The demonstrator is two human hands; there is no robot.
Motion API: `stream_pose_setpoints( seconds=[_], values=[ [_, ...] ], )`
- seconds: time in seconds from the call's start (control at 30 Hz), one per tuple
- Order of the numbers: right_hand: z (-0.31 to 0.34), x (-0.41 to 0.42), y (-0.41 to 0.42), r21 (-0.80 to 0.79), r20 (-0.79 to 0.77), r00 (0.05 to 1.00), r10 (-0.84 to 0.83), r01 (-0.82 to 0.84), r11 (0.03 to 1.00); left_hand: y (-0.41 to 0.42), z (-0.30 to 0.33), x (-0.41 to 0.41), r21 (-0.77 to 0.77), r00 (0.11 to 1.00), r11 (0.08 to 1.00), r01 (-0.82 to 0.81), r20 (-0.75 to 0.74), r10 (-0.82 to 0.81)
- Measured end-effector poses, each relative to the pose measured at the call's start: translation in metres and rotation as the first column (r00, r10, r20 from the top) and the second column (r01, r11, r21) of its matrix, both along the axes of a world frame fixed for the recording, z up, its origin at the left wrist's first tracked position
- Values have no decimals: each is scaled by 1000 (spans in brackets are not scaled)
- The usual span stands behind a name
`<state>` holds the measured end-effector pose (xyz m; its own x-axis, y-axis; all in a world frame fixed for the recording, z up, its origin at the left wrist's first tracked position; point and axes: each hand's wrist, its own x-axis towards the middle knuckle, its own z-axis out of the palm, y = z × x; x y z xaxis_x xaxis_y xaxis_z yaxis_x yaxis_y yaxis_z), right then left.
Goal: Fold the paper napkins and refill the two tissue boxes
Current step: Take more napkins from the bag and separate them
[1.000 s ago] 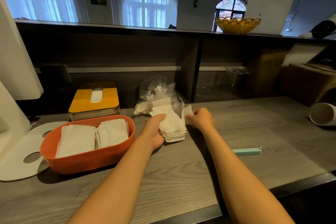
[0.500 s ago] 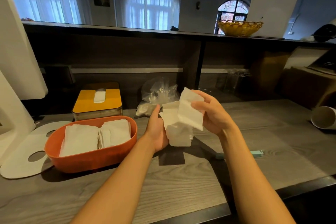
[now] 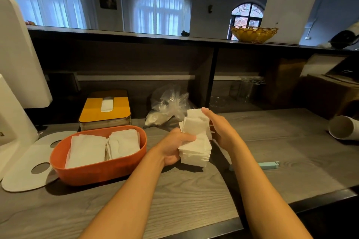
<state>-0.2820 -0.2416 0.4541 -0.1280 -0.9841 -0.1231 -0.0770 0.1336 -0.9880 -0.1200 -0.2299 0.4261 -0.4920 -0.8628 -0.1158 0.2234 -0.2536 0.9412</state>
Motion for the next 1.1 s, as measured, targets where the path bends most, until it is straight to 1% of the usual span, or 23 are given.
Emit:
stream_pose_setpoints(
  seconds=[0.03, 0.07, 0.1, 0.13, 0.2, 0.23, 0.27, 0.33, 0.4, 0.47, 0.53, 0.57, 0.6, 0.7, 0.8, 0.83, 0.9, 0.97, 1.03, 1.1],
  values=[
    [0, 0, 1, 16, 20, 1000, 16, -17, 1000, 0, 0, 0, -4, 1000, 1000, 25, 0, -25],
    [2, 1, 3, -8, 30, 1000, -8, 9, 1000, -1, -2, 0, -3, 999, 999, 46, -3, -46],
    [4, 1, 5, -60, 55, 996, -75, 78, 995, -3, -4, 1, 3, 998, 998, 57, -3, -57],
    [6, -1, 6, -128, 115, 979, -171, 185, 974, -4, -5, 1, 14, 999, 999, 46, -1, -46],
    [13, -8, 11, -255, 284, 895, -343, 416, 873, -6, -6, 0, 55, 1000, 998, -11, 6, 11],
    [18, -11, 14, -297, 345, 865, -365, 469, 832, -7, -7, -1, 88, 999, 995, -53, 8, 53],
    [22, -14, 18, -322, 386, 861, -331, 462, 826, -10, -9, -3, 132, 995, 986, -98, -4, 99],
    [27, -11, 29, -338, 413, 897, -156, 311, 889, -11, -9, -4, 227, 981, 961, -160, -68, 179],
    [24, 2, 34, -312, 343, 939, -39, 153, 938, -12, -7, -4, 254, 974, 954, -160, -117, 195],
    [15, 16, 35, -280, 168, 985, -22, 69, 957, -11, -6, -5, 246, 979, 961, -125, -126, 159],
    [5, 27, 34, -242, -4, 999, -34, 32, 970, -6, -4, -5, 222, 984, 973, -62, -149, 97],
    [2, 29, 34, -231, -40, 998, -44, 33, 972, -3, -2, -6, 211, 984, 977, -30, -167, 67],
    [-1, 30, 33, -226, -43, 997, -60, 49, 973, 0, 0, -6, 187, 985, 982, -4, -166, 35],
    [-5, 27, 36, -266, -44, 994, -100, 85, 960, 9, 6, -5, 46, 998, 999, 28, -54, -25],
    [-8, 21, 43, -280, -64, 991, -119, 97, 955, 18, 13, 2, -11, 996, 997, 74, 46, -74],
    [-8, 16, 47, -276, -76, 994, -83, 59, 959, 22, 16, 5, -37, 990, 993, 114, 82, -111],
    [-7, 6, 55, -228, -107, 992, 61, -85, 970, 32, 21, 10, -81, 966, 974, 210, 170, -194],
    [-4, -4, 63, -181, -118, 977, 178, -198, 963, 44, 28, 16, -102, 934, 957, 271, 267, -237],
    [-2, -8, 73, -168, -121, 966, 230, -248, 954, 51, 31, 23, -124, 905, 944, 306, 345, -248],
    [-1, -9, 82, -158, -96, 957, 275, -287, 945, 56, 33, 30, -150, 887, 944, 293, 411, -210]
  ],
)
